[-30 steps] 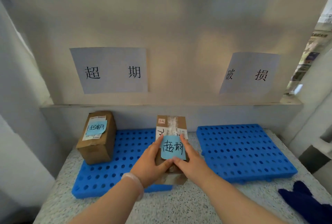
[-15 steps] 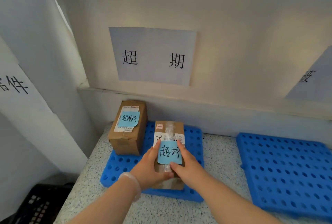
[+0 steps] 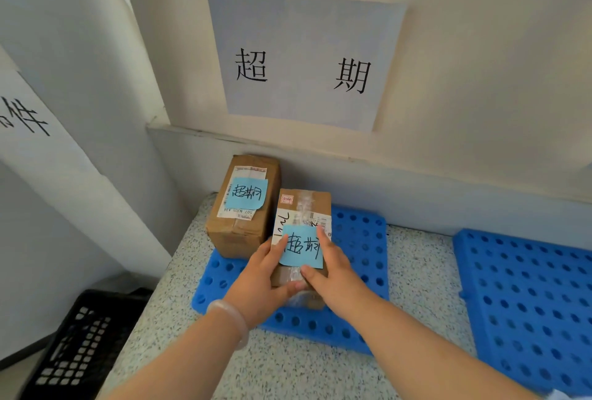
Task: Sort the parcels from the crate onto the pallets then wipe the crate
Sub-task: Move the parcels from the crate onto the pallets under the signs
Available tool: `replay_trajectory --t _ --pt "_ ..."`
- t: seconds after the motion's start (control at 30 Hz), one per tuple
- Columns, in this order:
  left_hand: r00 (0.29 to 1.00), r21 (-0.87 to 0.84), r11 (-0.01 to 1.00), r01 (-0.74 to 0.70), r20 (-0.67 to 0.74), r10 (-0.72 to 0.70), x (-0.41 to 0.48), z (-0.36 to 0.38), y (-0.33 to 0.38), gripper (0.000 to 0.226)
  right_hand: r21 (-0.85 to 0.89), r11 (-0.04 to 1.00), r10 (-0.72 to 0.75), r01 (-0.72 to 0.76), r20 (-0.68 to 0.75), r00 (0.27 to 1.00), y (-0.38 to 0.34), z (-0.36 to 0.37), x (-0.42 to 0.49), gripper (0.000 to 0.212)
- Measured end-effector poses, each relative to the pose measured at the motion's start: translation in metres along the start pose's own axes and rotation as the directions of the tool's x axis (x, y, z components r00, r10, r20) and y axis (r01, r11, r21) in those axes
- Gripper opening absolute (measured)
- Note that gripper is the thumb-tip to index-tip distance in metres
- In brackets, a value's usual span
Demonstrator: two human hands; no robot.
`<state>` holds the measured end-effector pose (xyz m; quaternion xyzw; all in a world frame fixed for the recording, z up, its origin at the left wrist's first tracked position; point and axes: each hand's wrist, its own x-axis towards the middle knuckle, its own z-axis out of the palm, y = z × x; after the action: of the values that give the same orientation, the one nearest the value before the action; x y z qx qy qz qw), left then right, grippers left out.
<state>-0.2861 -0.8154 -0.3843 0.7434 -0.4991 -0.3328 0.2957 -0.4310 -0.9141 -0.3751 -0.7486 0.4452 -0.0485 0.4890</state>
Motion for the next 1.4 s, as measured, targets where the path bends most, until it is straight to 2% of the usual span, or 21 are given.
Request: replay_trajectory --t 0.1,0.23,0.33,0.4,0.53,0.73,1.13,1.4 --pt "0.996 0.125 0.992 -0.008 -0.085 0.019 -0.009 0.001 0.001 0.082 -0.139 0.988 -0.064 0.061 -0.022 0.998 0.002 0.0 -0.013 0.074" --pt "0.967 0.29 0.944 -0.158 -0.146 0.206 -0.039 0.013 -0.007 0.077 -0.454 0.875 -0.204 0.167 -0.033 0.979 0.012 0.006 -0.045 0.068" --pt "0.934 0.475 0.844 -0.248 -0.115 0.339 -0.059 0.023 -0.022 0.068 -0.612 0.749 -0.299 0.255 0.031 0.954 0.025 0.017 -0.067 0.073" --pt "0.926 0.586 0.767 -0.26 -0.073 0.37 -0.064 0.027 -0.026 0.065 -0.656 0.701 -0.325 0.279 0.054 0.944 0.033 0.024 -0.073 0.077" --pt "0.929 0.693 0.692 -0.202 -0.087 0.359 -0.057 0.025 -0.028 0.064 -0.704 0.658 -0.307 0.267 0.073 0.949 0.027 0.021 -0.066 0.084" --pt "0.953 0.773 0.627 -0.102 -0.106 0.285 -0.031 0.015 -0.022 0.066 -0.712 0.664 -0.26 0.228 0.066 0.963 0.009 0.017 -0.04 0.09" --pt "0.973 0.784 0.621 -0.008 -0.137 0.185 0.001 0.001 -0.021 0.072 -0.686 0.688 -0.243 0.237 0.09 0.966 -0.007 0.009 -0.005 0.096" --pt "0.986 0.77 0.638 -0.012 -0.098 0.136 -0.005 0.001 0.002 0.075 -0.671 0.702 -0.284 0.239 0.044 0.958 -0.003 -0.004 -0.034 0.097"
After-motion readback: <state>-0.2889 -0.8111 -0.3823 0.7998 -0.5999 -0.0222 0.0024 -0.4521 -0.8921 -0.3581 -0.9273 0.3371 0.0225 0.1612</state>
